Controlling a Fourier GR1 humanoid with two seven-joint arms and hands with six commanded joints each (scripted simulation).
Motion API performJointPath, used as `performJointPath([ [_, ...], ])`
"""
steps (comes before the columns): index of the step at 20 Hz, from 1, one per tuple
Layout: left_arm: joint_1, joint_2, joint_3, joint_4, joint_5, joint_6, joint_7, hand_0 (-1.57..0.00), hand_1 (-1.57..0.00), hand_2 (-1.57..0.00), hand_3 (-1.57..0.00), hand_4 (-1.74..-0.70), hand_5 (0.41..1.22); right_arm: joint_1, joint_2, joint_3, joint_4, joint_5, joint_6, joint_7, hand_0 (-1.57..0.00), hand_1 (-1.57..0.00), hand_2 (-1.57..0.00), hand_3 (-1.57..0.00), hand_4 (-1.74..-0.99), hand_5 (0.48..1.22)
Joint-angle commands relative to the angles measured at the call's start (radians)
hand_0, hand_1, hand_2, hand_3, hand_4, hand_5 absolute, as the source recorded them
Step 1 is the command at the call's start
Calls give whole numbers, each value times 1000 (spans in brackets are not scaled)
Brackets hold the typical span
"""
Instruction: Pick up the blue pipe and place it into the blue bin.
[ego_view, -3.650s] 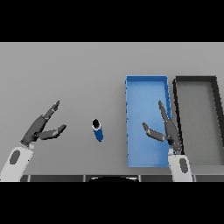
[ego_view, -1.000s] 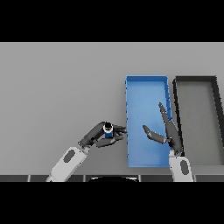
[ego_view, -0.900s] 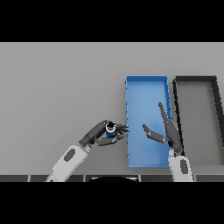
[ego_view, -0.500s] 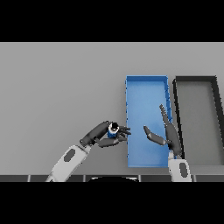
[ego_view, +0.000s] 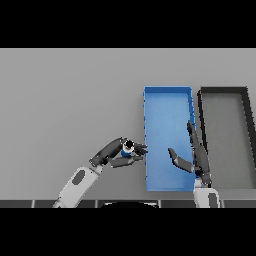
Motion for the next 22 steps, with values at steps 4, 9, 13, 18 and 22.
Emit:
performJointPath([
  [4,-9,-19,9,10,-9,-13,24,-1571,-1571,-1571,-1571,-1474,1221,-49,-117,-7,-134,-107,116,66,1,-6,-12,1,-1165,589],
  [9,23,-21,11,-26,-25,-29,23,-1571,-1571,-1571,-1571,-1473,1221,-129,-225,69,-254,-166,225,278,1,-1,-3,1,-1205,539],
  [13,7,-32,16,-18,-52,-41,33,-1571,-1571,-1571,-1571,-1474,1221,-235,-238,135,-254,-179,275,358,1,0,-1,1,-1256,523],
  [18,-3,-44,43,-8,-55,-53,44,-1571,-1571,-1571,-1571,-1475,1221,-335,-210,205,-244,-241,325,457,1,1,0,1,-1227,528],
  [22,11,-55,44,-5,-62,-83,35,-1571,-1571,-1571,-1571,-1474,1221,-449,-177,264,-204,-230,344,502,1,1,1,1,-1201,514],
])
